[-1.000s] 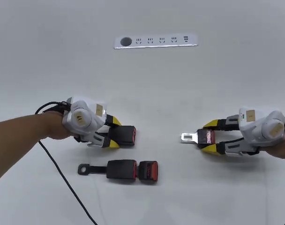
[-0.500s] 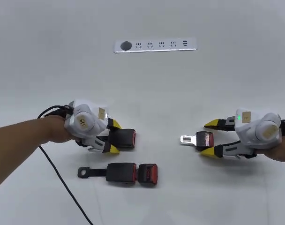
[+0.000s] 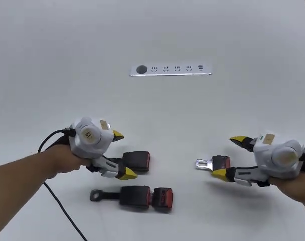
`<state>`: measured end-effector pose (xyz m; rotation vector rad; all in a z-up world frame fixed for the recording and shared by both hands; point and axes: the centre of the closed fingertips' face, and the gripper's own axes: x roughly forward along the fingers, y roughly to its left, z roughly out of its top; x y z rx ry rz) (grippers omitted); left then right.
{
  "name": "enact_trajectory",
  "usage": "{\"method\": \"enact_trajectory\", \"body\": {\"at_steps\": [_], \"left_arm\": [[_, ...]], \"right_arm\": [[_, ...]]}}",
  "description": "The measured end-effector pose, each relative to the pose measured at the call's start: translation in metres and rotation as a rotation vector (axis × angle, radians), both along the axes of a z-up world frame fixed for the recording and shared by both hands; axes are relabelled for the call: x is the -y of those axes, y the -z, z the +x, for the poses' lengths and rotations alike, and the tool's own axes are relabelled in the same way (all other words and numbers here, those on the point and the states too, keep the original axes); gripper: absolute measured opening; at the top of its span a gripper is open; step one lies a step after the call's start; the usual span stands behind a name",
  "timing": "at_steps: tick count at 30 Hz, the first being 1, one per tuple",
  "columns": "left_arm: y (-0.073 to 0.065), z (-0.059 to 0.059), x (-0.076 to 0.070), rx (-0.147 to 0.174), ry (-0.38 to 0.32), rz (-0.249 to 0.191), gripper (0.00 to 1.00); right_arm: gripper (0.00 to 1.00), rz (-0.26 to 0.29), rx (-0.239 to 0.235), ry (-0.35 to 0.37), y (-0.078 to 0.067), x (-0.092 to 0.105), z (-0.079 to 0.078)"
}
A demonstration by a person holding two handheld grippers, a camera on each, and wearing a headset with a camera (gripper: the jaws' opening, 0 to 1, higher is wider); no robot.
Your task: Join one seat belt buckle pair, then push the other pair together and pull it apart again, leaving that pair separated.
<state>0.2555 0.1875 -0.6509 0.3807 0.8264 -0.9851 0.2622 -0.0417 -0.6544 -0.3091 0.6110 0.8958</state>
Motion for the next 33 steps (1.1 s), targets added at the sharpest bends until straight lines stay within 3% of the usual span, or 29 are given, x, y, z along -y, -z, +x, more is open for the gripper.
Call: {"method": "enact_trajectory", "body": {"at_steps": [1,3,4,6,7,9,10,11,14,16,17,20,22,25,27,29,33], "left_arm": [[-0.009,0.004,-0.001,0.033,-0.061,-0.029,0.8],[-0.02,0.006,0.001,0.072,-0.127,-0.128,0.82],[-0.022,0.005,-0.001,0.077,-0.154,-0.141,0.84],[-0.021,-0.003,-0.012,0.041,-0.214,-0.103,0.89],[-0.018,-0.006,-0.016,0.043,-0.232,-0.102,0.91],[-0.023,-0.007,-0.017,0.062,-0.253,-0.147,0.91],[-0.029,-0.009,-0.019,0.068,-0.275,-0.186,0.92],[-0.031,-0.009,-0.022,0.065,-0.297,-0.2,0.94],[-0.036,-0.012,-0.034,0.085,-0.344,-0.196,0.99],[-0.04,-0.013,-0.038,0.082,-0.389,-0.217,1.0],[-0.044,-0.014,-0.039,0.095,-0.406,-0.222,1.0],[-0.056,-0.017,-0.038,0.098,-0.482,-0.305,1.0],[-0.06,-0.021,-0.042,0.146,-0.478,-0.287,1.0],[-0.06,-0.025,-0.046,0.126,-0.498,-0.306,1.0],[-0.065,-0.031,-0.05,0.155,-0.515,-0.306,1.0],[-0.068,-0.034,-0.053,0.161,-0.538,-0.322,1.0],[-0.069,-0.048,-0.064,0.179,-0.556,-0.305,1.0]], "right_arm": [[0.7,-0.006,0.018,0.025,-0.002,0.0,0.0],[0.68,-0.002,0.024,0.072,-0.005,-0.001,-0.002],[0.69,0.015,0.023,0.092,-0.008,-0.004,-0.004],[0.75,0.058,0.034,0.141,-0.014,-0.007,-0.005],[0.78,0.055,0.051,0.174,-0.016,-0.005,-0.004],[0.82,0.056,0.082,0.215,-0.022,-0.003,-0.002],[0.82,0.087,0.082,0.241,-0.03,-0.006,-0.004],[0.84,0.116,0.066,0.244,-0.031,-0.01,-0.006],[0.88,0.085,0.092,0.256,-0.033,-0.009,-0.006],[0.88,0.09,0.095,0.269,-0.038,-0.011,-0.01],[0.89,0.101,0.102,0.283,-0.042,-0.011,-0.01],[0.92,0.123,0.129,0.33,-0.051,-0.009,-0.01],[0.93,0.126,0.133,0.345,-0.055,-0.009,-0.013],[0.95,0.11,0.149,0.36,-0.058,-0.008,-0.018],[0.98,0.12,0.15,0.376,-0.06,-0.008,-0.024],[0.98,0.13,0.148,0.392,-0.059,-0.009,-0.029],[0.99,0.139,0.165,0.415,-0.067,-0.013,-0.041]]}}
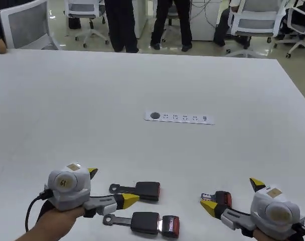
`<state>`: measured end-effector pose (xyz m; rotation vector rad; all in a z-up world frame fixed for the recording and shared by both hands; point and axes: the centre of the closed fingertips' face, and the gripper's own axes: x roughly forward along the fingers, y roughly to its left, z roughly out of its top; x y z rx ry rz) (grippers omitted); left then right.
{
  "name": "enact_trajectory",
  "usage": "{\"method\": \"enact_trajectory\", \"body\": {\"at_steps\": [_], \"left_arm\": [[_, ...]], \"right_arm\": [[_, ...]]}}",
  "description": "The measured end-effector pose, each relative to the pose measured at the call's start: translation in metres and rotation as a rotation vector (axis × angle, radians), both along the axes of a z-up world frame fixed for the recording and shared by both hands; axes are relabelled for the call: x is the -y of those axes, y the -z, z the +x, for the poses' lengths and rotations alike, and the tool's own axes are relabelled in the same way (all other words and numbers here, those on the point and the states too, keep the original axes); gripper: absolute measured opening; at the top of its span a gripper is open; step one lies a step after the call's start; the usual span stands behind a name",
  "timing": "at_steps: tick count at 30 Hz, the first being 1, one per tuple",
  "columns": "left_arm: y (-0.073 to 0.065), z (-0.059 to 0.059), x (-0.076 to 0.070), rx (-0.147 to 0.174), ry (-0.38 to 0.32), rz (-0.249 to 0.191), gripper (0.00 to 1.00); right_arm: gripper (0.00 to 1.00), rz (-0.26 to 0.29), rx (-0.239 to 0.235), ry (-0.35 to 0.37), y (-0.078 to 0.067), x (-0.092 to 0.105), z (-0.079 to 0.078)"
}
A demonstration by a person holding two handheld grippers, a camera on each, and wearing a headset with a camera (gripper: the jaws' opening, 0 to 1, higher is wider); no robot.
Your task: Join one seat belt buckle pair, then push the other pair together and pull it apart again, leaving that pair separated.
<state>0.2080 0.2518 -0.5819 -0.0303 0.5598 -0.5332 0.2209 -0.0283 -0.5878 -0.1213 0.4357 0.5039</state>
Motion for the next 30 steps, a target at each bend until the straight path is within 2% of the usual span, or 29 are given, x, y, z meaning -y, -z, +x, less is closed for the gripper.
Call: {"method": "enact_trajectory", "body": {"at_steps": [4,6,9,14,16,19,21,23,26,28,30], "left_arm": [[0.002,-0.015,-0.01,-0.015,-0.019,-0.012,1.0],[-0.001,-0.02,-0.016,0.005,-0.028,-0.019,1.0],[-0.005,-0.028,-0.016,0.011,-0.029,-0.027,1.0],[-0.005,-0.039,-0.026,0.02,-0.039,-0.045,1.0],[-0.009,-0.046,-0.025,0.032,-0.028,-0.037,1.0],[-0.018,-0.053,-0.028,0.054,-0.041,-0.073,1.0],[-0.019,-0.056,-0.031,0.057,-0.041,-0.065,1.0],[-0.024,-0.064,-0.028,0.064,-0.027,-0.068,1.0],[-0.023,-0.072,-0.029,0.071,0.011,-0.048,1.0],[-0.027,-0.078,-0.025,0.078,0.038,-0.057,1.0],[-0.027,-0.082,-0.024,0.069,0.07,-0.073,1.0]], "right_arm": [[1.0,0.0,0.011,0.005,-0.006,-0.004,-0.011],[1.0,-0.006,0.016,0.006,-0.008,-0.004,-0.017],[1.0,0.005,0.017,0.016,-0.009,-0.005,-0.025],[1.0,0.004,0.011,0.025,-0.011,-0.006,-0.038],[1.0,0.004,0.007,0.028,-0.012,-0.007,-0.041],[1.0,0.004,0.015,0.027,-0.016,-0.01,-0.047],[1.0,0.004,0.024,0.019,-0.02,-0.013,-0.052],[1.0,0.001,0.032,0.008,-0.02,-0.015,-0.057],[1.0,-0.01,0.03,-0.011,-0.02,-0.017,-0.063],[1.0,-0.014,0.028,-0.037,-0.018,-0.019,-0.067],[1.0,-0.042,0.041,-0.064,-0.017,-0.02,-0.073]]}}
